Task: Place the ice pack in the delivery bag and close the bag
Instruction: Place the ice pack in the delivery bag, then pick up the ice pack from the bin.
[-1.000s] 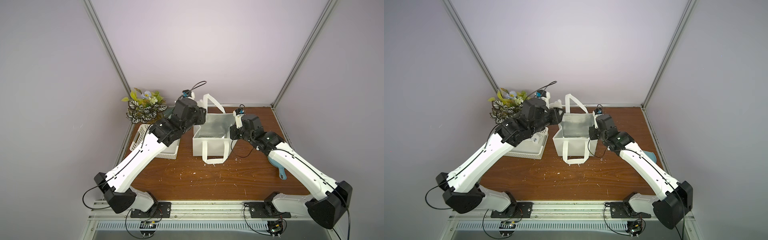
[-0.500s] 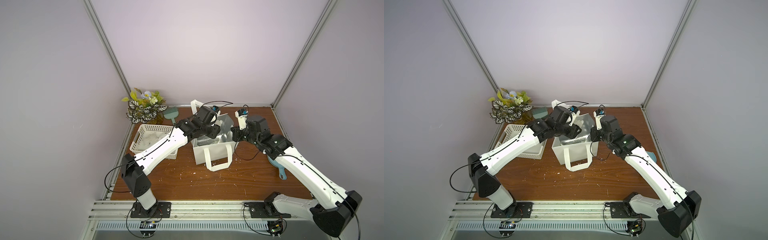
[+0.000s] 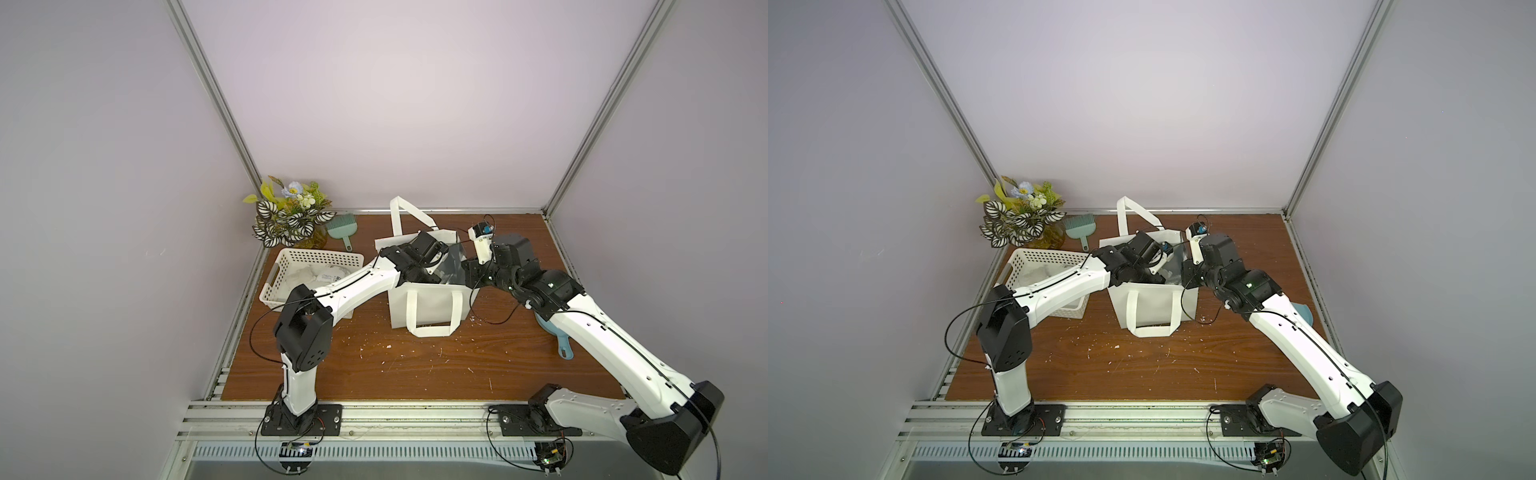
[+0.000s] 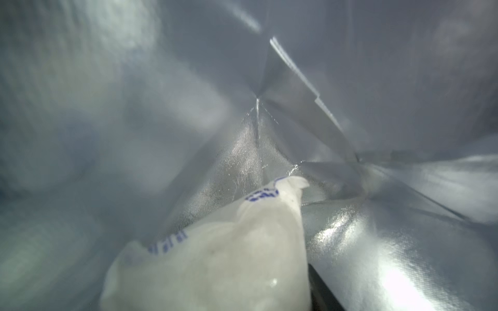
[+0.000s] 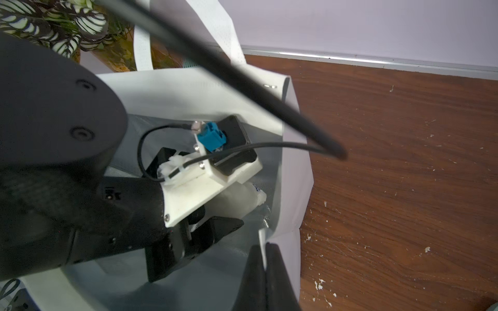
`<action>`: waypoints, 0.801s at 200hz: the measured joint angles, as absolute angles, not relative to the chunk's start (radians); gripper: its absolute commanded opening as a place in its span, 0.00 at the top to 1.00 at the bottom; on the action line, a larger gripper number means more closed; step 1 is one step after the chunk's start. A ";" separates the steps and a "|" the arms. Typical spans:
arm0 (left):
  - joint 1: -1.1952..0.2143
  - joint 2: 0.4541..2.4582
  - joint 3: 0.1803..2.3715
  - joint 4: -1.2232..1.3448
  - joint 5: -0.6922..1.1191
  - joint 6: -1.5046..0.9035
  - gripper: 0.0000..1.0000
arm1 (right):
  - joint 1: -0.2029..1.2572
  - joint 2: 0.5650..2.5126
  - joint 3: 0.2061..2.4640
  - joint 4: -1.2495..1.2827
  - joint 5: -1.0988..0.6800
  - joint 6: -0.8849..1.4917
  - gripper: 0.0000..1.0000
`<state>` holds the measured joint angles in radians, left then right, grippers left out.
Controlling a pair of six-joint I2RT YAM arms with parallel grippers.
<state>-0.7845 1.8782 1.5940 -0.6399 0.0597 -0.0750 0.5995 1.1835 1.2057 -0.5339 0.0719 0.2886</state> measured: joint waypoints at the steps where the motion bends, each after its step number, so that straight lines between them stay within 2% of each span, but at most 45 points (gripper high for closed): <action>1: -0.785 1.878 1.594 -0.640 0.059 -0.075 0.35 | 0.599 1.184 1.206 -0.534 0.072 0.289 1.00; 11: -0.785 1.874 1.594 -0.639 0.057 -0.072 0.26 | 0.599 1.184 1.206 -0.534 0.072 0.289 1.00; 38: -0.785 1.847 1.606 -0.636 0.044 -0.074 0.15 | 0.599 1.184 1.206 -0.528 0.073 0.289 1.00; 96: -0.785 1.649 1.659 -0.627 -0.002 -0.099 0.04 | 0.599 1.194 1.206 -0.527 0.074 0.289 1.00; 120: -0.768 1.549 1.666 -0.622 -0.042 -0.136 0.04 | 0.599 1.202 1.206 -0.520 0.074 0.289 1.00; 139: -0.704 1.477 1.662 -0.616 -0.056 -0.199 0.00 | 0.599 1.209 1.206 -0.516 0.074 0.289 1.00; 160: -0.597 1.396 1.626 -0.604 -0.094 -0.282 0.00 | 0.599 1.216 1.206 -0.508 0.073 0.289 1.00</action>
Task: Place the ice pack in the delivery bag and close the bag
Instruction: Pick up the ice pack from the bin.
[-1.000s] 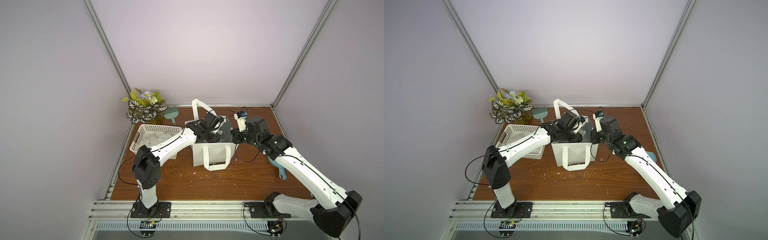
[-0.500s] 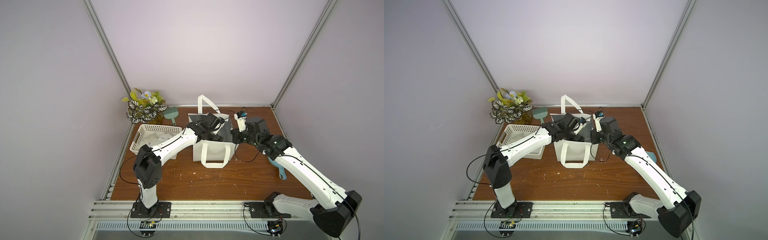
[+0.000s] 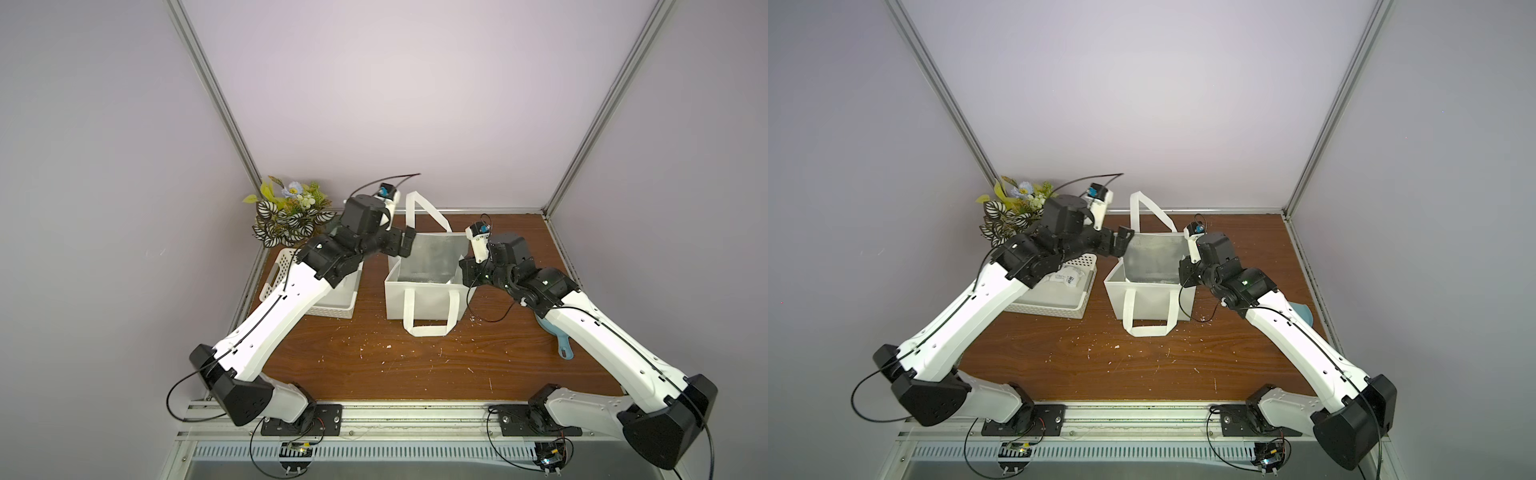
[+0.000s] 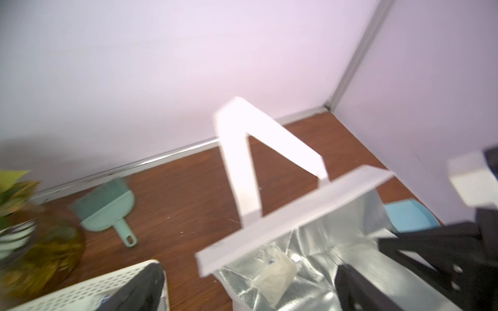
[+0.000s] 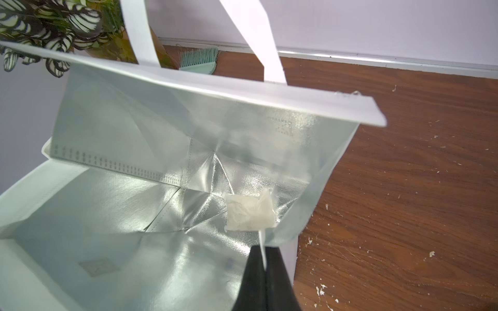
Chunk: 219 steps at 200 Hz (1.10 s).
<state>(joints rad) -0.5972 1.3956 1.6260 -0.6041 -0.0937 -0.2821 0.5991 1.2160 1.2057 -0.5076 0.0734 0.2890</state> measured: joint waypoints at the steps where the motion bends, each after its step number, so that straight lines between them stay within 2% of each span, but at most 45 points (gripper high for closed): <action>1: -0.590 1.389 1.622 -0.604 -0.096 -0.287 0.00 | 0.599 1.216 1.206 -0.507 0.073 0.289 1.00; 51: -0.291 1.192 1.316 -0.590 -0.132 -0.559 0.06 | 0.599 1.220 1.206 -0.494 0.073 0.288 0.99; 88: -0.139 1.214 1.125 -0.614 -0.095 -0.782 0.09 | 0.599 1.220 1.206 -0.488 0.073 0.287 0.99; 151: -0.126 1.493 1.096 -0.594 -0.048 -1.099 0.09 | 0.599 1.220 1.205 -0.468 0.073 0.288 0.99; 219: -0.126 1.698 1.137 -0.514 -0.071 -1.203 0.09 | 0.599 1.220 1.198 -0.466 0.073 0.276 0.99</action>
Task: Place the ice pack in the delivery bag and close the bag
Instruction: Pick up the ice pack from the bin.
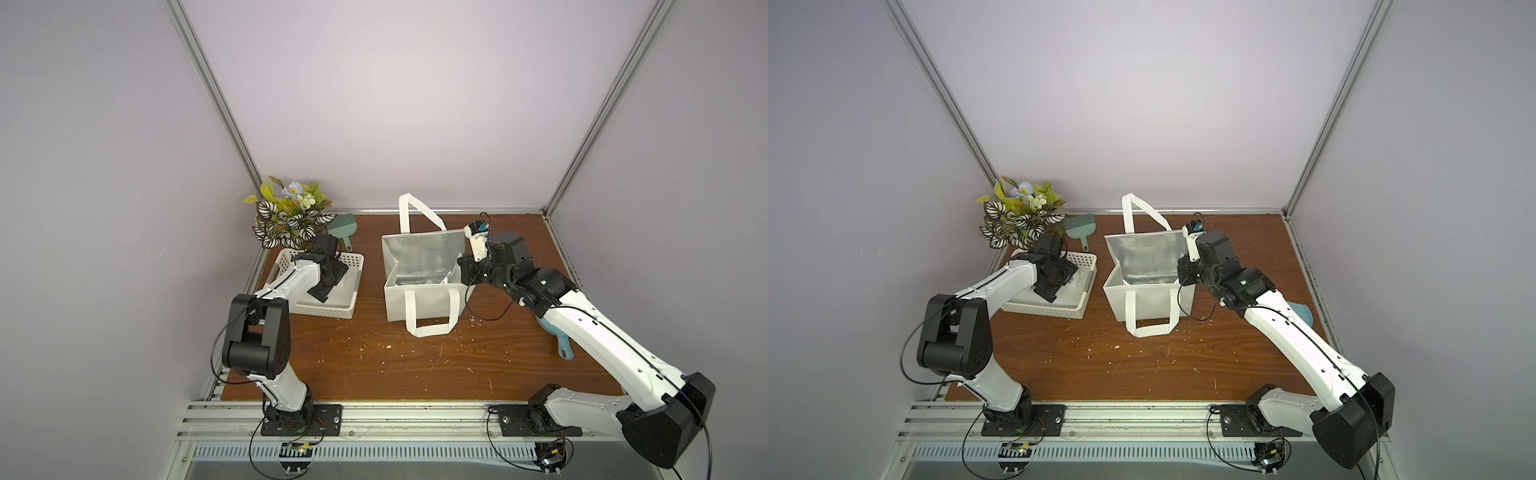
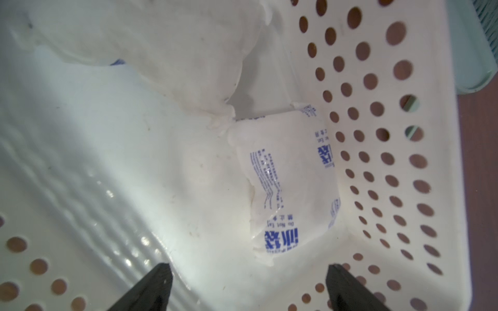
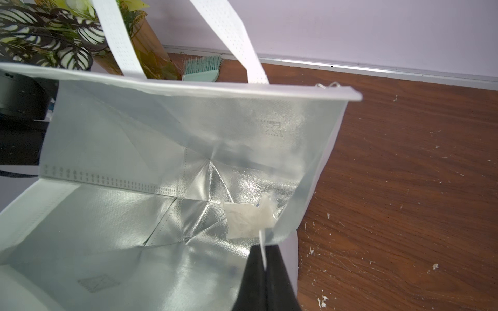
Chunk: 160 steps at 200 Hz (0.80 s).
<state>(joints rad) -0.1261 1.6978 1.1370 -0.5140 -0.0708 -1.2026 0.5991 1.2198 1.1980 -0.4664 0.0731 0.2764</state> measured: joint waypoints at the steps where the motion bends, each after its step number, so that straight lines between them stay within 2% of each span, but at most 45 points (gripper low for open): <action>1: -0.126 1.700 1.139 -0.513 -0.071 -1.203 0.09 | 0.599 1.220 1.198 -0.466 0.073 0.276 0.99; 68: -0.126 1.827 1.222 -0.451 -0.113 -1.200 0.09 | 0.599 1.220 1.198 -0.466 0.073 0.276 0.99; 118: -0.126 1.917 1.259 -0.434 -0.144 -1.200 0.05 | 0.599 1.220 1.198 -0.466 0.073 0.276 0.99; 132: -0.126 1.934 1.277 -0.427 -0.148 -1.197 0.12 | 0.599 1.220 1.198 -0.466 0.073 0.276 0.99; 150: -0.126 1.948 1.286 -0.418 -0.157 -1.178 0.36 | 0.599 1.220 1.198 -0.467 0.074 0.276 0.99; 160: -0.126 1.951 1.285 -0.412 -0.163 -1.176 0.42 | 0.599 1.220 1.198 -0.466 0.074 0.276 0.99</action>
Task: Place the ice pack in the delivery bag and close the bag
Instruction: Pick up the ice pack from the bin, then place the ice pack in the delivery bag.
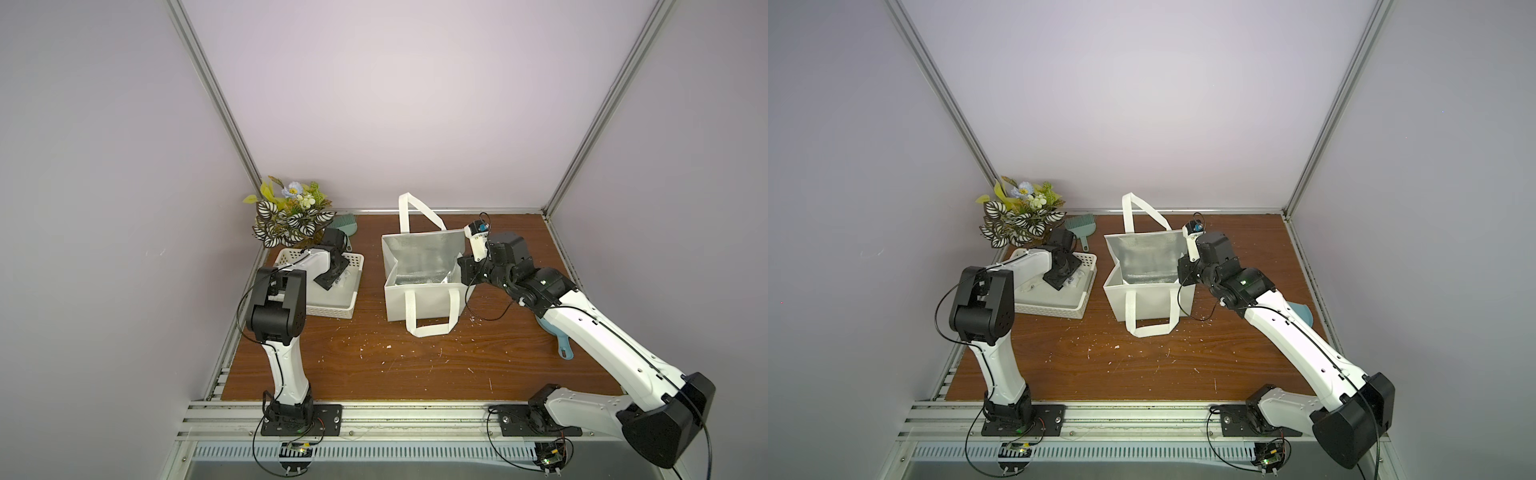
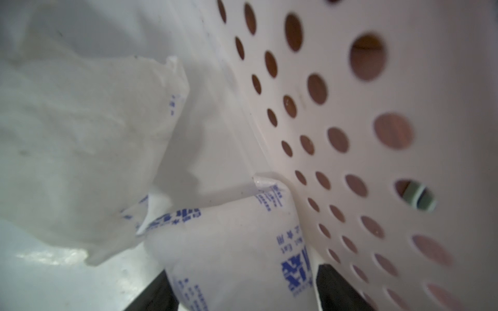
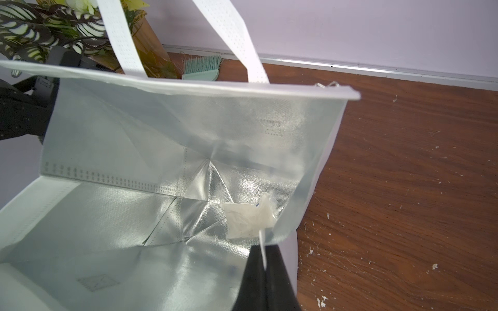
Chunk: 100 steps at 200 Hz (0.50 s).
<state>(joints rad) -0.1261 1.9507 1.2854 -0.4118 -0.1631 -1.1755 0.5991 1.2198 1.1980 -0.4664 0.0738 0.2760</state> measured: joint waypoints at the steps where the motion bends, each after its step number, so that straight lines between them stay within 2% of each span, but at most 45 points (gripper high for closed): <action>1: -0.126 1.951 1.285 -0.412 -0.161 -1.174 0.42 | 0.599 1.220 1.198 -0.467 0.074 0.276 0.99; 28: -0.126 1.941 1.268 -0.394 -0.163 -1.151 0.59 | 0.599 1.220 1.198 -0.467 0.074 0.276 0.99; 41: -0.126 1.926 1.250 -0.382 -0.167 -1.139 0.60 | 0.599 1.220 1.198 -0.467 0.075 0.276 0.99; 51: -0.126 1.909 1.233 -0.384 -0.167 -1.128 0.65 | 0.599 1.220 1.198 -0.466 0.074 0.276 0.99; 100: -0.126 1.753 1.125 -0.425 -0.160 -1.071 0.65 | 0.599 1.220 1.198 -0.466 0.073 0.276 0.99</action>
